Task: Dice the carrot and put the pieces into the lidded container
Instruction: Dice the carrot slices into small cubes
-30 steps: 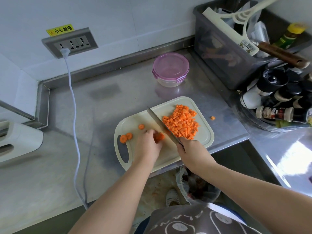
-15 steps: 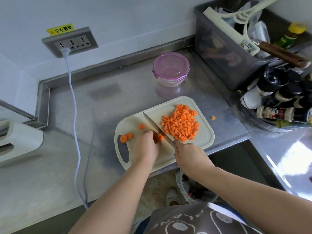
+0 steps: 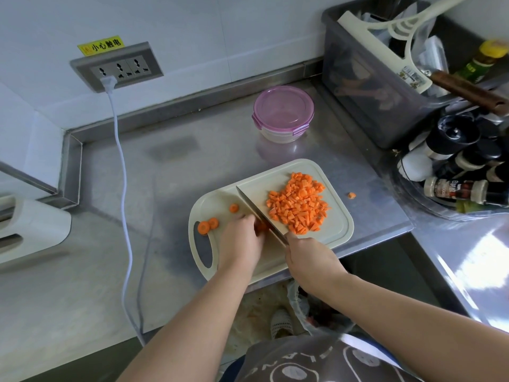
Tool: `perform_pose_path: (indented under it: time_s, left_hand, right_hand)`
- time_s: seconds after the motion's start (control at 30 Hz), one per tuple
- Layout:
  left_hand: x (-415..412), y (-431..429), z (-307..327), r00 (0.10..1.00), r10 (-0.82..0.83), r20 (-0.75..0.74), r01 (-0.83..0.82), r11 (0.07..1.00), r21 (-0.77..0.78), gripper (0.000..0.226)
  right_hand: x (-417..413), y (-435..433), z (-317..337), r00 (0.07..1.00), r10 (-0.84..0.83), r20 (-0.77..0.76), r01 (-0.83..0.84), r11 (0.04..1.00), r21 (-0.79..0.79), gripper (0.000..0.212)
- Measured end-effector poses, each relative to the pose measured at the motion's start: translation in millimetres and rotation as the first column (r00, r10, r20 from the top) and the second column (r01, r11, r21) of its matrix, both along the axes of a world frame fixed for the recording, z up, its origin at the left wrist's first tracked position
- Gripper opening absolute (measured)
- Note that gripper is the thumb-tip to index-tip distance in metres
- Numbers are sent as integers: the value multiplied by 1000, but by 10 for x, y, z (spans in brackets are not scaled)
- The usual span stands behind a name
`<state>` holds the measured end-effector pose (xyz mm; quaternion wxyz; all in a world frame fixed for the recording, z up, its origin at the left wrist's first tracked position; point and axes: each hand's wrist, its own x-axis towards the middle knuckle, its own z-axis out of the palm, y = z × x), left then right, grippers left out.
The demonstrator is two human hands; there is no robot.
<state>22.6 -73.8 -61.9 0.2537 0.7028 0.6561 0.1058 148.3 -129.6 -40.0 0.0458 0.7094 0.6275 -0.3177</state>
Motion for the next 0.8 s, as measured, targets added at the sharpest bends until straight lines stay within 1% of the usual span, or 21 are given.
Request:
perform_pose_path:
  time_s: [0.07,0.13,0.23,0.4,0.57,0.67,0.8]
  left_hand:
    - [-1,2,-11,1000,-3,-5,3,1000,10,9]
    - [0,3,-22,1000,-3,-3,3,1000,13,9]
    - [-1,8,-33,1000,0,10,0,1000,14,9]
    - [27,39,-29,1000,7,14,-7,1000,-3,13]
    - [95,86,-11,1000,11,-14,-10,1000,17,12]
    - [76,69,-13,1000,16,7,-16,999,41,15]
    - [38,46,5,1000,21,1,-21,999,39,13]
  right_hand:
    - [4,18,-27,1000,-16,0,16,999,-35,27]
    - [9,32,-38,1000,-26,-2,26,999,-37,25]
    - [17,36,-42,999,-43,-21,42,999,-8,24]
    - [130,10,18,988,-122,-95,127,991,43,21]
    - [174,-2,67,990,-108,-90,117,988,100,22]
    - [145,-21,83,993,-84,-88,94,989,116,21]
    - [93,-54,84,992,-63,-106,76,990,118,22]
